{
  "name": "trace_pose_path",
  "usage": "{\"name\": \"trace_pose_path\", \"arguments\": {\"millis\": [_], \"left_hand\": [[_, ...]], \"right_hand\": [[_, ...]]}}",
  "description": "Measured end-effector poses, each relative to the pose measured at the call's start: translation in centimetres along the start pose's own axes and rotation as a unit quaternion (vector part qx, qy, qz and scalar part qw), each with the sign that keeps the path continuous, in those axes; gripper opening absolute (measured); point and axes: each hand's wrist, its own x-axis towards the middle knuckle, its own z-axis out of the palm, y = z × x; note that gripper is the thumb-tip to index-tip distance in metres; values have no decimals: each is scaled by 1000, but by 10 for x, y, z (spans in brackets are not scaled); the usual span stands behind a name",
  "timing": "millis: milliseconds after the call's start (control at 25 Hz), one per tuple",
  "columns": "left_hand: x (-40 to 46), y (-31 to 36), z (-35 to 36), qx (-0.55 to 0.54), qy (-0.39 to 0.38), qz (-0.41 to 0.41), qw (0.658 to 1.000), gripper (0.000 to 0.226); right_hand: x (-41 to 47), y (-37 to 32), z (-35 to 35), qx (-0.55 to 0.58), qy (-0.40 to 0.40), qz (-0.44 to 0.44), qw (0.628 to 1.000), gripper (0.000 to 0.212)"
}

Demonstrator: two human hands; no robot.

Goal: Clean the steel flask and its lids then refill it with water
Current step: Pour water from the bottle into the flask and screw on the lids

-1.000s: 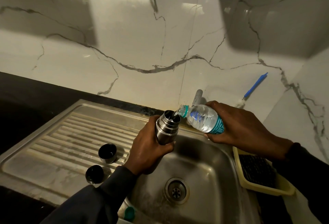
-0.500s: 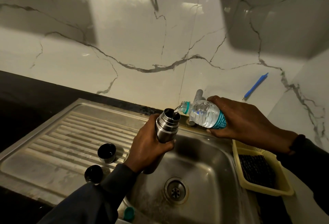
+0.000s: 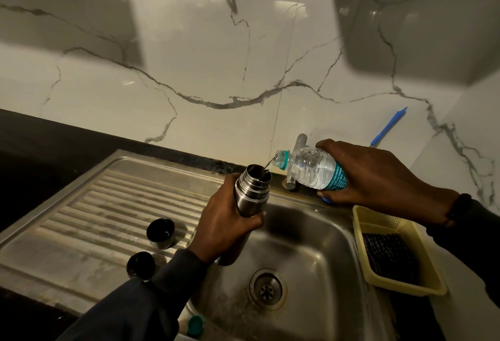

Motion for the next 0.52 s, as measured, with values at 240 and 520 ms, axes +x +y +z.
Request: {"name": "trace_pose_path", "arguments": {"millis": [240, 520], "left_hand": [[3, 1, 5, -3, 5, 0, 1000, 66], [4, -2, 8, -8, -4, 3, 1000, 65]], "right_hand": [[-1, 4, -1, -9, -12, 1, 1000, 76], [1, 5, -6, -2, -28, 20, 999, 75]]}}
